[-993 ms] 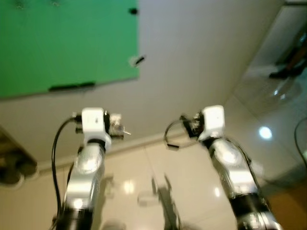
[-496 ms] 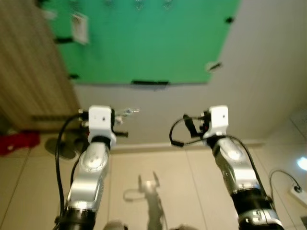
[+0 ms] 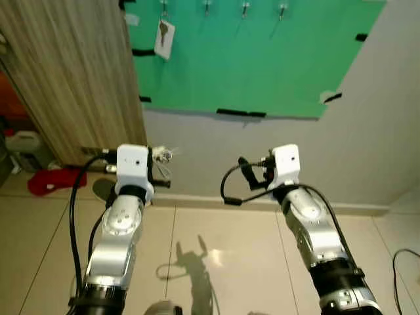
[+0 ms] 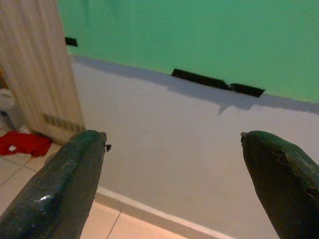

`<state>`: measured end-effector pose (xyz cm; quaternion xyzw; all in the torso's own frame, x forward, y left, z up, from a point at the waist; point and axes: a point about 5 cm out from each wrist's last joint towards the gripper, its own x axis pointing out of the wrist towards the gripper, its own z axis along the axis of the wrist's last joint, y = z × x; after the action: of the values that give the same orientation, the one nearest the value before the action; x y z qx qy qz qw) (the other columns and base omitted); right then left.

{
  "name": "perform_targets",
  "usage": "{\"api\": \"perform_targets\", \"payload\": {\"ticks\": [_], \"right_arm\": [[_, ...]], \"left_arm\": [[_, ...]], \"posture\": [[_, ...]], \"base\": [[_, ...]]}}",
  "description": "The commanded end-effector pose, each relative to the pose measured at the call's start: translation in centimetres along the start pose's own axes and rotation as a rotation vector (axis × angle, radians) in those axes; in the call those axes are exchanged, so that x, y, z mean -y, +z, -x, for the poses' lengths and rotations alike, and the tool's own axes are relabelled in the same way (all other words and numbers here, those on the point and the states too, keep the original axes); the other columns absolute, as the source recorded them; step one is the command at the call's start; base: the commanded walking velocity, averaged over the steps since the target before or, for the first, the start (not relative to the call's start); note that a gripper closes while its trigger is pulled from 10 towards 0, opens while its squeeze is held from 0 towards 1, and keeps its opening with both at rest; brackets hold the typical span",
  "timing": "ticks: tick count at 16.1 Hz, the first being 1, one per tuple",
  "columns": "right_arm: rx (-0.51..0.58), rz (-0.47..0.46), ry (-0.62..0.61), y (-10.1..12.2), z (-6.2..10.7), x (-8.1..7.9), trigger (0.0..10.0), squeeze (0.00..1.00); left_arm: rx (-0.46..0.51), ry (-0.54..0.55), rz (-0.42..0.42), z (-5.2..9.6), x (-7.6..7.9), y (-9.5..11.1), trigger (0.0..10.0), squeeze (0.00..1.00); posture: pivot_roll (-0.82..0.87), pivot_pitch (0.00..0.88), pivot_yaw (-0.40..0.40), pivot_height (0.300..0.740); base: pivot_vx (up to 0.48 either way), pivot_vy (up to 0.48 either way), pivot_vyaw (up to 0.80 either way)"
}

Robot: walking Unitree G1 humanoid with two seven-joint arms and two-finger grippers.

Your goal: Hang keys on a hook

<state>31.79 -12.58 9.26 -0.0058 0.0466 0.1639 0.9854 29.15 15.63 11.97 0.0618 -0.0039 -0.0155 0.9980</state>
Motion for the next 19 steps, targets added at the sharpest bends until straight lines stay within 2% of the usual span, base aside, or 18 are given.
{"api": "perform_targets", "payload": {"ticks": [1, 4, 6, 7, 9, 11, 13, 14, 15, 16, 18, 19], "right_arm": [[0.044, 0.016, 0.003, 0.8, 0.0, 0.0, 10.0, 0.0], [0.051, 0.019, -0.015, 0.9, 0.0, 0.1, 10.0, 0.0], [0.091, -0.004, -0.142, 1.6, 0.2, 1.5, 10.0, 0.0], [0.109, -0.033, -0.28, 1.9, 1.1, 2.9, 10.0, 0.0], [0.105, -0.036, -0.334, 1.7, 2.0, 3.4, 10.0, 0.0], [0.054, -0.013, -0.311, 0.8, 2.8, 2.8, 10.0, 0.0], [0.01, -0.016, -0.285, 0.0, 2.9, 2.4, 10.0, 0.0], [0.013, -0.008, -0.261, 0.3, 2.5, 2.1, 10.0, 0.0], [0.015, 0.0, -0.223, 0.6, 2.1, 1.7, 10.0, 0.0], [0.014, 0.003, -0.198, 0.8, 1.8, 1.4, 10.0, 0.0], [0.013, 0.022, -0.105, 1.2, 1.3, 0.4, 10.0, 0.0], [0.004, 0.014, -0.079, 1.2, 1.0, 0.1, 10.0, 0.0]], "left_arm": [[0.062, -0.044, 0.005, -0.4, 0.9, 1.4, 10.0, 0.0], [0.048, -0.035, 0.036, -0.5, 1.0, 1.2, 10.0, 0.0], [0.028, -0.008, 0.07, -0.3, 0.5, 0.6, 10.0, 0.0], [0.014, 0.025, 0.101, 0.1, -0.3, 0.4, 10.0, 0.0], [0.012, 0.047, 0.1, 0.5, -0.7, 0.3, 10.0, 0.0], [0.006, 0.072, 0.114, 1.2, -0.9, 0.3, 10.0, 0.0], [0.016, 0.055, 0.13, 1.2, 0.0, 0.6, 10.0, 0.0], [0.038, 0.054, 0.09, 1.0, 0.1, 1.0, 10.0, 0.0], [0.021, 0.066, -0.02, 0.6, 0.1, 1.2, 10.0, 0.0], [-0.005, 0.06, -0.032, 0.2, 0.0, 1.2, 10.0, 0.0], [0.029, -0.011, -0.039, -0.8, -0.5, 2.6, 10.0, 0.0], [0.025, -0.119, 0.001, -1.5, -0.2, 3.1, 10.0, 0.0]], "posture": [[-0.05, 0.04, -0.048, 0.74], [-0.05, 0.043, -0.05, 0.74], [-0.05, 0.045, -0.057, 0.74], [-0.05, 0.045, -0.065, 0.74], [-0.05, 0.046, -0.07, 0.74], [-0.05, 0.046, -0.076, 0.74], [-0.05, 0.045, -0.079, 0.74], [-0.05, 0.042, -0.079, 0.74], [-0.05, 0.041, -0.078, 0.74], [-0.05, 0.04, -0.076, 0.74], [-0.04, 0.04, -0.079, 0.74], [-0.04, 0.041, -0.078, 0.74]], "base": [[0.48, 0.0, 0.0], [0.48, 0.0, 0.0], [0.48, 0.0, 0.0], [0.472, 0.0, 0.0], [0.471, 0.0, 0.0], [0.469, 0.0, 0.0], [0.461, 0.0, 0.0], [0.446, 0.0, 0.0], [0.0, 0.0, 0.0], [0.0, 0.0, 0.0], [0.0, 0.0, 0.0], [0.0, 0.0, 0.0]]}}
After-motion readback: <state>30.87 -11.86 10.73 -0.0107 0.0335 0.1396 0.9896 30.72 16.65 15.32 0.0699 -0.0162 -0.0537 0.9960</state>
